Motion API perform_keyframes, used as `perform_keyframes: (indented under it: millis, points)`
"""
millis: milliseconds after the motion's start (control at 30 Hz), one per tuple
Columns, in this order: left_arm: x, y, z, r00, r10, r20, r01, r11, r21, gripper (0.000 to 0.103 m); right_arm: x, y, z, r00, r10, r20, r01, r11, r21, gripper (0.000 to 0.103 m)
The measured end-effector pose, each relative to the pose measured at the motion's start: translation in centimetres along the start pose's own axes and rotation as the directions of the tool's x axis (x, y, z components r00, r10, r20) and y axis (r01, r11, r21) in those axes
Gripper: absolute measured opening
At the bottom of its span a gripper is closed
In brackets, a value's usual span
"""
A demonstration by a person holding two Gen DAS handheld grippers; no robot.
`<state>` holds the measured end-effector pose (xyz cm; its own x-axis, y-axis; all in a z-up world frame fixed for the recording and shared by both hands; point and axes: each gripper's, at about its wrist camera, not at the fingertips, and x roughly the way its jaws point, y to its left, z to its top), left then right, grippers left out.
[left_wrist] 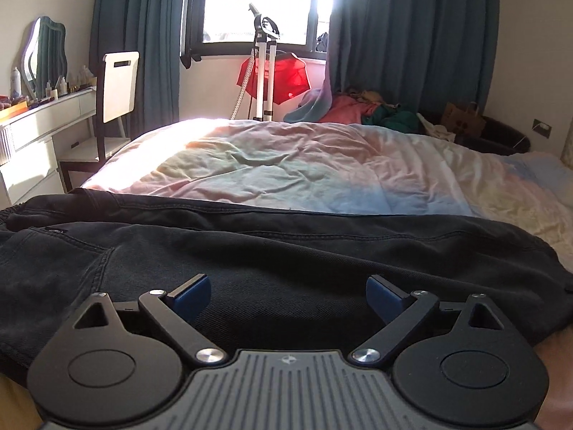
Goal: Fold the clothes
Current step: 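Grasp the folded leg end of the sweatpants with the right tool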
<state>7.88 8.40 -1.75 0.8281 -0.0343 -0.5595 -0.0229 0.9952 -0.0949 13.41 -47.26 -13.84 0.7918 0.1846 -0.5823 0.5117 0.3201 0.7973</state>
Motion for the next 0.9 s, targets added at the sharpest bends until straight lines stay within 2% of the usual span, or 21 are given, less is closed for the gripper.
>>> perform_keyframes:
  millis: [67, 167, 200, 267, 367, 600, 667, 700, 733, 800, 900]
  points:
    - [-0.2, 0.3, -0.2, 1.000, 0.000, -0.003, 0.000, 1.000, -0.013, 0.095, -0.6, 0.5, -0.2, 1.000, -0.014, 0.020, 0.015, 0.999, -0.041, 0.005]
    - [-0.6, 0.8, -0.5, 1.000, -0.001, -0.007, 0.001, 0.999, -0.033, 0.095, -2.5, 1.1, -0.5, 0.999, 0.027, 0.047, -0.024, 0.998, -0.057, 0.005]
    - [-0.7, 1.0, -0.6, 1.000, -0.002, -0.009, 0.001, 0.999, -0.040, 0.095, -3.2, 0.8, -0.5, 0.997, 0.053, 0.055, -0.051, 0.998, -0.034, 0.005]
    - [-1.0, 1.3, -0.9, 1.000, -0.002, -0.012, 0.001, 0.999, -0.053, 0.095, -3.8, 0.4, -0.6, 0.997, 0.049, 0.056, -0.047, 0.999, -0.024, 0.005]
    - [-1.3, 1.8, -1.2, 1.000, -0.003, -0.016, 0.002, 0.997, -0.073, 0.095, -3.0, 0.1, -0.4, 0.999, -0.033, 0.024, 0.033, 0.999, -0.021, 0.005]
    - [-1.8, 2.5, -1.7, 1.000, 0.003, -0.023, -0.006, 0.994, -0.111, 0.095, -3.5, -0.5, -0.5, 0.996, -0.078, 0.032, 0.076, 0.995, 0.072, 0.009]
    - [-1.7, 2.7, -1.8, 0.999, 0.001, -0.032, -0.005, 0.991, -0.131, 0.095, -3.7, -1.0, -0.7, 0.997, -0.077, 0.020, 0.075, 0.991, 0.109, 0.017]
    - [-1.7, 2.8, -1.9, 0.999, -0.006, -0.038, 0.000, 0.990, -0.142, 0.095, -3.7, -1.2, -0.8, 0.997, -0.082, 0.011, 0.080, 0.989, 0.120, 0.031]
    - [-1.6, 2.8, -2.0, 0.999, -0.009, -0.042, 0.003, 0.989, -0.149, 0.095, -3.6, -1.2, -0.9, 0.996, -0.084, 0.003, 0.083, 0.989, 0.122, 0.049]
    - [-1.4, 2.8, -2.2, 0.999, -0.004, -0.049, -0.003, 0.988, -0.153, 0.095, -3.4, -1.2, -1.1, 0.996, -0.084, -0.015, 0.085, 0.989, 0.120, 0.064]
    - [-0.9, 2.7, -2.3, 0.998, 0.004, -0.060, -0.014, 0.986, -0.164, 0.095, -2.5, -1.0, -1.2, 0.997, -0.067, -0.048, 0.072, 0.993, 0.099, 0.064]
